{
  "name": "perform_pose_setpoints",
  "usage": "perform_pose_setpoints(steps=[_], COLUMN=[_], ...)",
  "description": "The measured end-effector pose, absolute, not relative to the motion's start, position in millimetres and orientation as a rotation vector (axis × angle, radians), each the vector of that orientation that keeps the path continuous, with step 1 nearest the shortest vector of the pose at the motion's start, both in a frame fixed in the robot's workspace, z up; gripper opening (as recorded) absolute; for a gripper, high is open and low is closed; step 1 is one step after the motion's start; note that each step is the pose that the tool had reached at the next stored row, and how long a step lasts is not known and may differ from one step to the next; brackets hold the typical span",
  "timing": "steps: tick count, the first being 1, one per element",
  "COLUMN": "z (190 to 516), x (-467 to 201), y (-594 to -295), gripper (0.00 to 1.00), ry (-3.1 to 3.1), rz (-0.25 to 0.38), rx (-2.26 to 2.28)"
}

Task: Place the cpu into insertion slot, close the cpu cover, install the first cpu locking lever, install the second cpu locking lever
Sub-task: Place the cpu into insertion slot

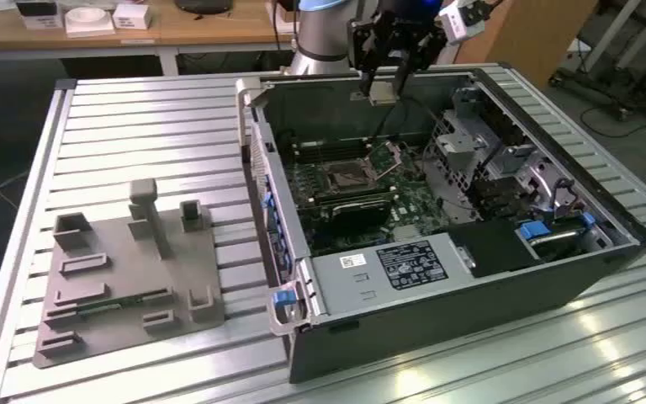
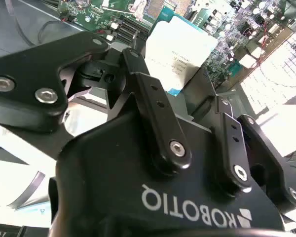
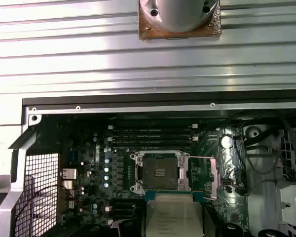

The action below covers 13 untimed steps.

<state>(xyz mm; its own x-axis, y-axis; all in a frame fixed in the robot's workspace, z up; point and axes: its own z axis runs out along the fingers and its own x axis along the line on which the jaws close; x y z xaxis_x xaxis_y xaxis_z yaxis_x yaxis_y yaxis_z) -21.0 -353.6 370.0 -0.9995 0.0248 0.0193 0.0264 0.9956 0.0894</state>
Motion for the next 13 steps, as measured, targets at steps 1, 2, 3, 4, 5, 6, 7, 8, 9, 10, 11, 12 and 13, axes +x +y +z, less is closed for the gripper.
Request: perform_pose_setpoints(steps=[1, 2, 3, 4, 5, 6, 7, 8, 9, 10, 11, 12, 13], z=[370.0, 370.0, 370.0, 370.0, 370.0, 370.0, 370.0, 370.0, 370.0, 370.0, 370.0, 370.0, 370.0], x=[-21.0, -21.0, -21.0, -21.0, -21.0, -21.0, -21.0, -21.0, -21.0, -21.0, -21.0, -21.0, -21.0], y=[-353.6, -353.6, -353.6, -353.6, -353.6, -353.6, -353.6, -353.6, -353.6, -353.6, -353.6, -353.6, -353.6], gripper=[0.54, 0.54, 0.54, 0.54, 0.54, 0.54, 0.54, 0.54, 0.54, 0.54, 0.54, 0.54, 0.54], ry=[-3.120, -3.120, -3.120, -3.120, -3.120, -3.120, -3.120, -3.120, -3.120, -3.120, -3.120, -3.120, -3.120], rz=[-0.140, -0.140, -0.140, -0.140, -0.140, -0.140, -0.140, -0.140, -0.140, -0.140, -0.140, -0.140, -0.140], rx=[-0.040, -0.040, -0.040, -0.040, -0.040, -0.040, -0.040, -0.040, -0.040, -0.040, -0.040, -0.040, -0.040])
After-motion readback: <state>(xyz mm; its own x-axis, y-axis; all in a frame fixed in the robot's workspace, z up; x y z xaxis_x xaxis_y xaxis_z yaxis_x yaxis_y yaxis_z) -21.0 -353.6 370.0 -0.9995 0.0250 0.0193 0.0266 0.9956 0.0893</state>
